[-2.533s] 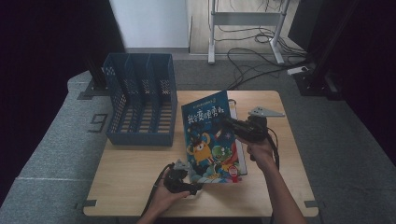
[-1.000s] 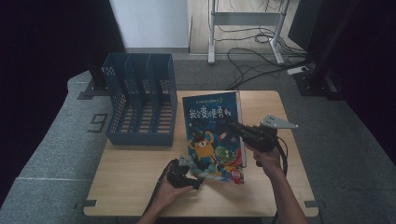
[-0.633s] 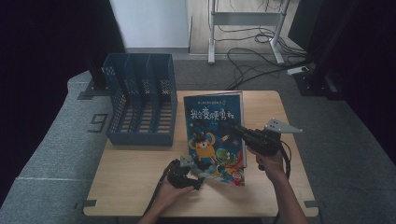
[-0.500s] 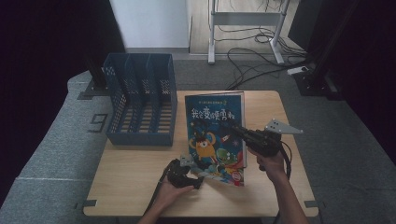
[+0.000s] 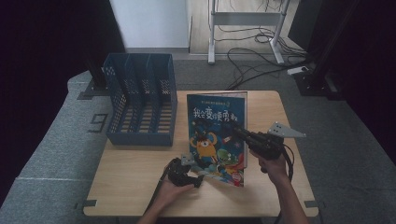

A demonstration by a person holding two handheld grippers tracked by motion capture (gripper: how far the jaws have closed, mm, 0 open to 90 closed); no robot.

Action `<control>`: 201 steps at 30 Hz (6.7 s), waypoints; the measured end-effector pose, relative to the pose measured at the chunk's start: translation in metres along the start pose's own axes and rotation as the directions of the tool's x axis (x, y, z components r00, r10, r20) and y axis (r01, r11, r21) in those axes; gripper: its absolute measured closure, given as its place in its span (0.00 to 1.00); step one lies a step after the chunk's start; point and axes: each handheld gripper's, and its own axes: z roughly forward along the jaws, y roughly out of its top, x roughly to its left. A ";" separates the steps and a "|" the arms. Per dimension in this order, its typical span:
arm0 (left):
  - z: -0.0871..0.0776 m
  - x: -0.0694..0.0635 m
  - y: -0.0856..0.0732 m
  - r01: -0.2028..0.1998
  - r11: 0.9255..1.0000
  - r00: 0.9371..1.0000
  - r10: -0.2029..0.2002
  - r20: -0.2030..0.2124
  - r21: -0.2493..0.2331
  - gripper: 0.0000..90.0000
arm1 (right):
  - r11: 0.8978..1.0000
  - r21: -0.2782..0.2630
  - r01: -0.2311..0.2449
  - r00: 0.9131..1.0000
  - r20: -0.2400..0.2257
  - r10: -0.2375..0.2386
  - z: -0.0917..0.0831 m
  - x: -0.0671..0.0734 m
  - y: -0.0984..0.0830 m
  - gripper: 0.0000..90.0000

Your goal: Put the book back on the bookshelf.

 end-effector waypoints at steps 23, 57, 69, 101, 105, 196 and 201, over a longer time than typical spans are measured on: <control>-0.016 0.013 0.004 0.081 0.989 0.996 -0.075 0.053 -0.126 0.22 | 0.998 0.016 0.055 0.997 -0.047 -0.054 -0.018 0.005 -0.009 0.92; -0.044 0.021 0.057 0.005 0.945 0.995 0.028 0.098 -0.326 0.25 | 0.992 0.068 0.108 0.992 -0.072 -0.103 -0.032 0.004 -0.016 0.90; -0.050 0.020 0.056 0.000 0.927 0.996 0.033 0.082 -0.374 0.33 | 0.984 0.102 0.148 0.987 -0.072 -0.141 -0.032 0.002 -0.025 0.87; -0.057 0.022 0.051 0.020 0.907 0.994 0.026 0.104 -0.422 0.37 | 0.964 0.100 0.245 0.959 -0.168 -0.226 -0.023 0.008 -0.039 0.90; -0.058 0.023 0.054 0.021 0.908 0.995 0.022 0.097 -0.419 0.38 | 0.960 0.097 0.262 0.956 -0.164 -0.245 -0.021 0.008 -0.041 0.90; -0.085 0.023 0.034 -0.068 0.853 0.974 0.170 0.152 -0.518 0.47 | 0.961 0.150 0.231 0.969 0.056 -0.241 0.007 -0.026 -0.066 0.59; -0.081 0.018 0.039 -0.060 0.855 0.975 0.160 0.152 -0.515 0.50 | 0.963 0.151 0.225 0.970 0.054 -0.235 0.005 -0.026 -0.067 0.58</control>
